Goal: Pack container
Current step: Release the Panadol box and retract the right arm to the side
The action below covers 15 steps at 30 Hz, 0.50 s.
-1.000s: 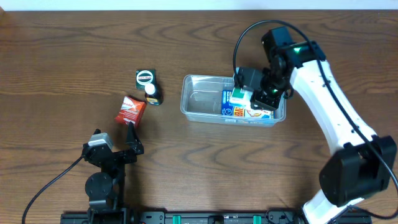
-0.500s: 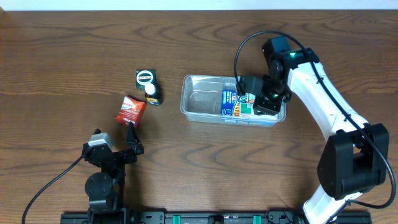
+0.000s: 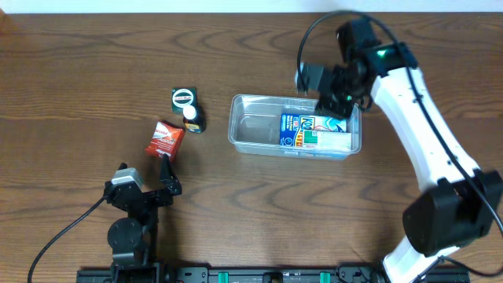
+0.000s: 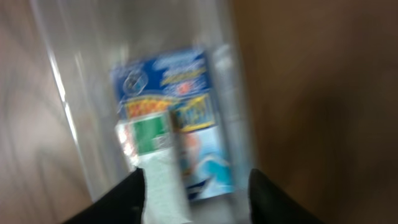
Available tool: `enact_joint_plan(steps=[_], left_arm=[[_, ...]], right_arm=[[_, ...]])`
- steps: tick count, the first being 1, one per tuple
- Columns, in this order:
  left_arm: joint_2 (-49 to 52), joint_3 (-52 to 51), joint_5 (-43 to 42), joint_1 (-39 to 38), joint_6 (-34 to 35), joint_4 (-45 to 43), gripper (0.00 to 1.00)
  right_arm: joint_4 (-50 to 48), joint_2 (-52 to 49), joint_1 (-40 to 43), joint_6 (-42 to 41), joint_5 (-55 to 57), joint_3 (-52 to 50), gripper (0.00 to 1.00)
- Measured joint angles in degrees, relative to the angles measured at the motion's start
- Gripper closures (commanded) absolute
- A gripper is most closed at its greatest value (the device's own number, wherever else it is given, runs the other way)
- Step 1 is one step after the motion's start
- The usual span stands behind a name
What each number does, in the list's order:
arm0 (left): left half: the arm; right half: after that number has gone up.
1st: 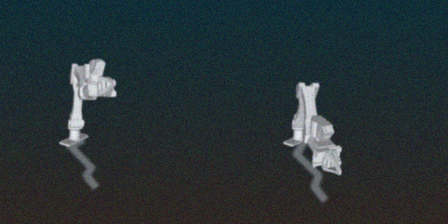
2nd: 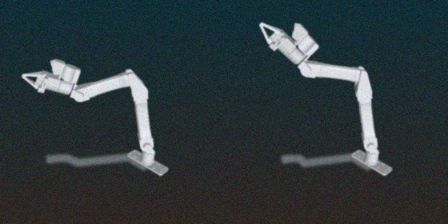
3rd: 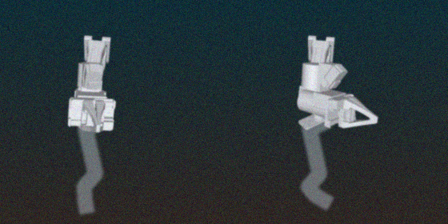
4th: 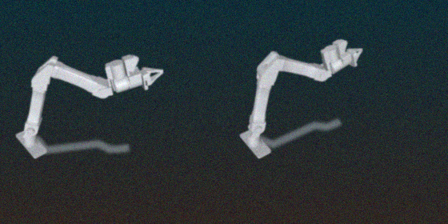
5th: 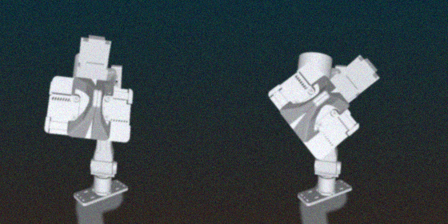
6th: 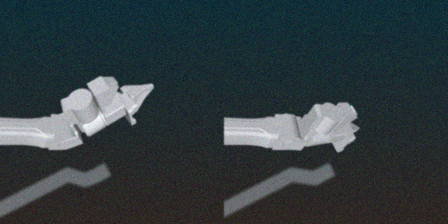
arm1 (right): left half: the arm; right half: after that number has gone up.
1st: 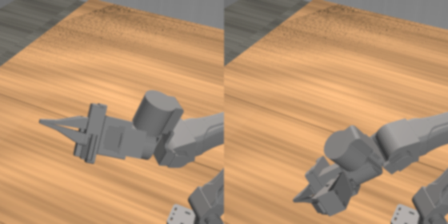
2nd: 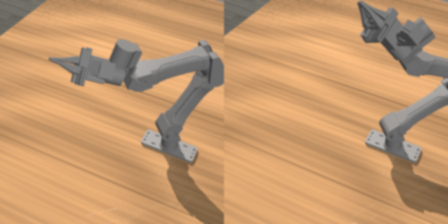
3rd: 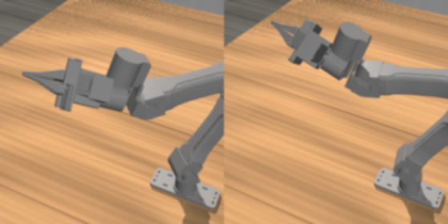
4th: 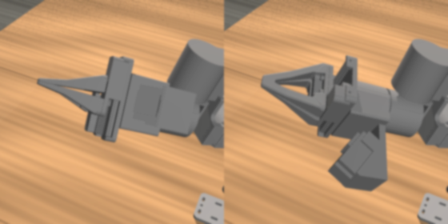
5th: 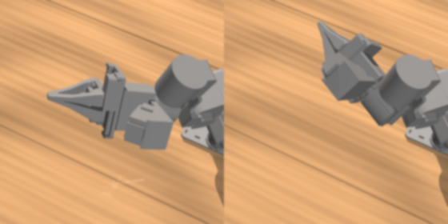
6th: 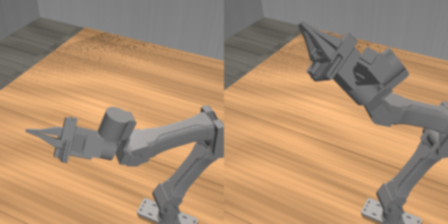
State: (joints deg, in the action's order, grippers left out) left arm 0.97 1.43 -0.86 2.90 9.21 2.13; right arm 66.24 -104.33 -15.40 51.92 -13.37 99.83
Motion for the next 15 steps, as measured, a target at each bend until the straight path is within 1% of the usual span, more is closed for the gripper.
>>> enact_joint_plan(steps=[1,2,5,7,11,15], left_arm=[[0.00,0.00,0.00,0.00,0.00,0.00,0.02],[0.00,0.00,0.00,0.00,0.00,0.00,0.02],[0.00,0.00,0.00,0.00,0.00,0.00,0.02],[0.00,0.00,0.00,0.00,0.00,0.00,0.02],[0.00,0.00,0.02,0.00,0.00,0.00,0.02],[0.00,0.00,0.02,0.00,0.00,0.02,0.02]], right_arm=[[-0.26,0.96,-0.02,-1.22,0.09,2.16,0.09],[-0.81,2.05,0.07,-2.43,0.35,4.15,0.01],[-3.65,5.88,1.73,-7.76,2.38,8.70,0.01],[-5.42,7.76,4.09,-11.58,4.00,9.92,0.01],[-6.49,8.79,11.56,-19.58,7.43,10.36,0.01],[-6.47,6.75,20.22,-27.82,9.40,10.08,0.01]])
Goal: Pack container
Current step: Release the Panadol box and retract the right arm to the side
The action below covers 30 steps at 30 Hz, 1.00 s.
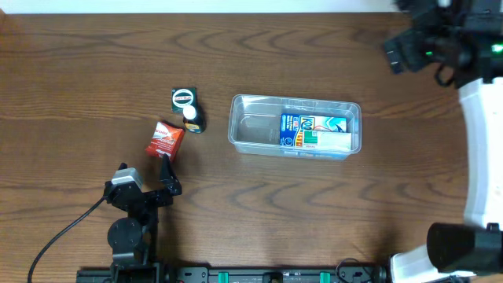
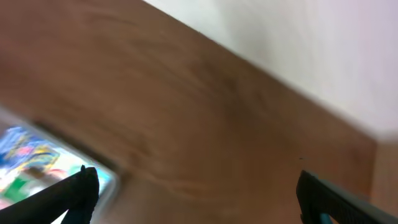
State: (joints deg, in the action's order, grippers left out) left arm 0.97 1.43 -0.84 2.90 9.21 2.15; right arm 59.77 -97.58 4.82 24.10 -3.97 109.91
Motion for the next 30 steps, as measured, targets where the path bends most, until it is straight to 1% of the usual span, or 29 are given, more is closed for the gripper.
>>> enact_joint_plan(steps=[5,11,15,20,23,25,27,30], left_arm=[[0.00,0.00,-0.02,0.00,0.00,-0.02,0.02],[0.00,0.00,0.00,0.00,0.00,-0.02,0.02],[0.00,0.00,0.00,0.00,0.00,-0.13,0.02],[0.00,0.00,-0.20,0.00,0.04,-0.26,0.02],[0.02,0.09,-2.47,0.02,-1.11,0.09,0.02],[0.85,1.18,-3.76,0.02,-1.81,2.45,0.02],[3.65,3.13,-4.81,0.02,-2.21,6.56,0.02],[12.09,7.56,-5.86,0.33,-2.62,11.10,0.02]], right_arm=[[0.90,-2.56,9.86,-7.04,1.22,-1.62,0.01],[1.55,-3.91,16.00,-9.60,1.64,-3.15,0.01],[1.51,-3.91,17.81,-10.16,1.90,-3.15,0.01],[1.51,-3.91,18.21,-10.29,1.90,-3.15,0.01],[1.51,-3.91,18.21,-10.29,1.90,-3.15,0.01],[1.53,-3.91,18.21,-10.29,1.88,-3.15,0.01],[1.53,-3.91,18.21,-10.32,1.88,-3.17,0.01],[1.53,-3.91,18.21,-10.45,1.88,-3.17,0.01]])
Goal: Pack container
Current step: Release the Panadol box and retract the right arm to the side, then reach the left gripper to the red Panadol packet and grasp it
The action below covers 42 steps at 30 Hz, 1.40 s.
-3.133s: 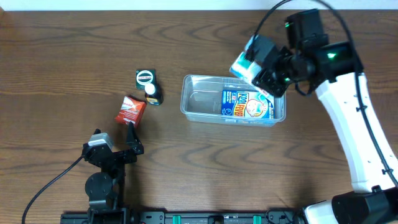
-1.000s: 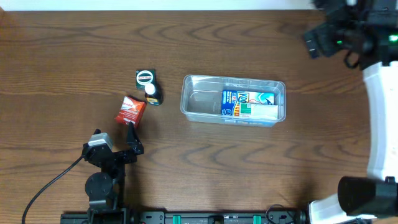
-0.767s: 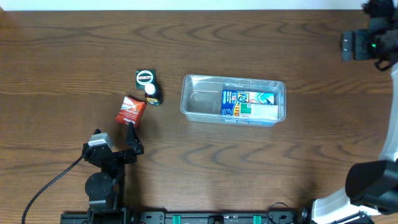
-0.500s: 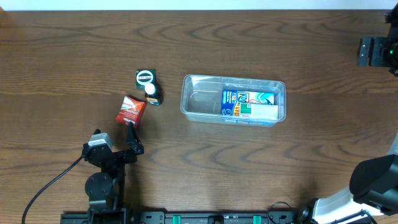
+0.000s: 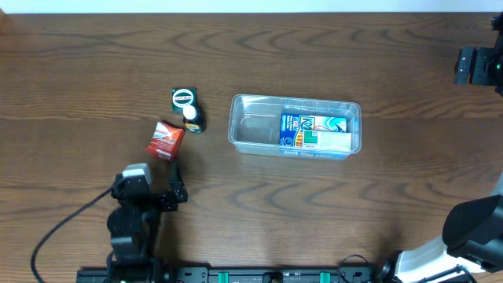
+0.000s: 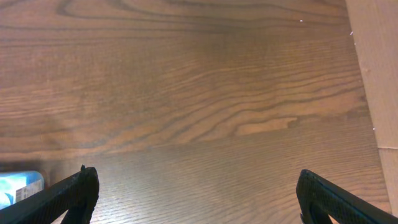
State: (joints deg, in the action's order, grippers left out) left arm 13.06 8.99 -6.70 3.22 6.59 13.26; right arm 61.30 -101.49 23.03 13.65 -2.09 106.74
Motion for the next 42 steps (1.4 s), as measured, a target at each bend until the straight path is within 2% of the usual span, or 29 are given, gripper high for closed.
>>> enact_joint_plan(steps=[7,12,17,19,26,33,42], left_arm=[[29.42,19.43,-2.01,3.61,-0.98,9.94,0.02],[51.71,37.57,-6.93,5.60,-4.72,23.87,0.02],[67.95,50.93,-9.33,5.77,-7.50,35.60,0.02],[72.37,53.66,-9.75,5.77,-8.15,37.13,0.02],[79.34,54.69,-9.62,5.77,-12.50,33.97,0.02],[80.50,54.69,-7.52,5.77,-14.49,24.41,0.02],[80.52,54.69,-6.40,5.77,-18.71,22.38,0.02]], right_arm=[[-0.02,0.00,0.00,-0.07,-0.02,0.00,0.01],[0.02,0.00,0.00,-0.07,0.00,-0.02,0.01],[0.00,0.00,0.00,-0.07,0.00,-0.02,0.01],[0.00,0.00,0.00,-0.07,0.02,-0.04,0.01],[0.00,0.00,0.00,-0.07,0.02,-0.04,0.01],[0.00,0.00,0.00,-0.07,0.02,-0.02,0.01],[0.00,0.00,0.00,-0.07,0.02,-0.04,0.01]])
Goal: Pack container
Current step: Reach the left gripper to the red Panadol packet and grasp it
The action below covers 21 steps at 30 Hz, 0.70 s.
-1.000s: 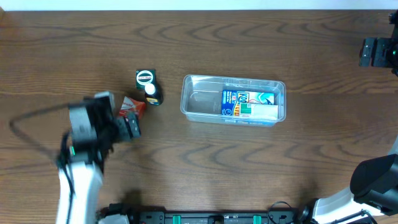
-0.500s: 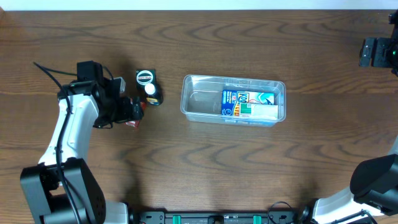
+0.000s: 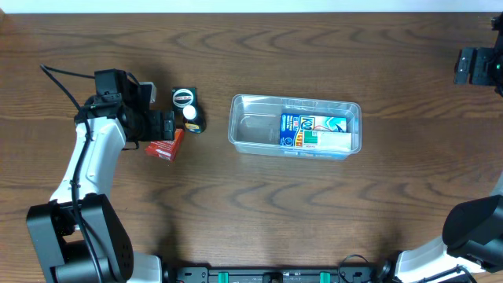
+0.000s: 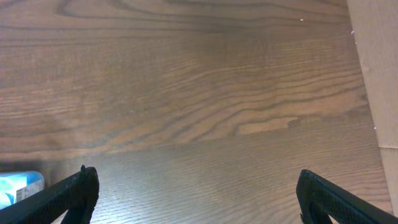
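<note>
A clear plastic container (image 3: 236, 126) sits mid-table with a blue packet (image 3: 314, 131) lying in its right half. A corner of that blue packet (image 4: 18, 186) also shows in the right wrist view. To the container's left lie a red packet (image 3: 167, 148), a small dark bottle with a white cap (image 3: 192, 119) and a round black lidded item (image 3: 182, 97). My left gripper (image 3: 161, 127) hangs over the red packet's upper edge and hides part of it; its jaw gap does not show. My right gripper (image 4: 196, 205) is open and empty over bare wood at the far right.
The left arm (image 3: 90, 161) stretches from the front left corner across the left side of the table. The right arm's wrist (image 3: 475, 67) sits at the right edge. A pale strip (image 4: 379, 68) marks the table's edge in the right wrist view.
The left arm was folded at the table's front with its gripper near the front edge. It now reaches back, with its gripper over the red packet. The right arm has not moved.
My right gripper stood open over the blue packet lying in the container. It was then at the back right, away from the container, and afterwards at the right edge, where it stays. The left arm stayed folded at the front until now, when it is over the red packet.
</note>
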Available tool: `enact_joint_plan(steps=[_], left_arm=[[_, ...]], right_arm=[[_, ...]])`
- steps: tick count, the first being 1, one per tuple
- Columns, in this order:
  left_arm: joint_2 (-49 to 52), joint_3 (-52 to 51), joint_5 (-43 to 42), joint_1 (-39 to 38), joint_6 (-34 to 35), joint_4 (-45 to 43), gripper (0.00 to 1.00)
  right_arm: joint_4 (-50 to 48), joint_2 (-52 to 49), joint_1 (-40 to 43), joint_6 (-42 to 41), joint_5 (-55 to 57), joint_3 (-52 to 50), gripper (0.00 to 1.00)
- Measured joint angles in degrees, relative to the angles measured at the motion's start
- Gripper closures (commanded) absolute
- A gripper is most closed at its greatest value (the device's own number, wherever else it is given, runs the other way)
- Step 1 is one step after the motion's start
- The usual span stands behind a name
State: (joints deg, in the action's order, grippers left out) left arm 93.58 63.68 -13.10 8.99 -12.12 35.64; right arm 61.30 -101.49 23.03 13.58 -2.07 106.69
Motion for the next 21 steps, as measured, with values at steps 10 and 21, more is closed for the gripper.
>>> enact_joint_plan(steps=[10,21], left_arm=[[6.45,0.00,0.02,-0.92,-3.63,-1.01,0.01],[10.25,0.00,0.00,-1.73,-4.44,-0.94,0.02]], right_arm=[[0.00,0.00,0.00,0.00,0.00,0.02,0.01],[0.00,0.00,0.00,0.00,0.00,0.02,0.01]])
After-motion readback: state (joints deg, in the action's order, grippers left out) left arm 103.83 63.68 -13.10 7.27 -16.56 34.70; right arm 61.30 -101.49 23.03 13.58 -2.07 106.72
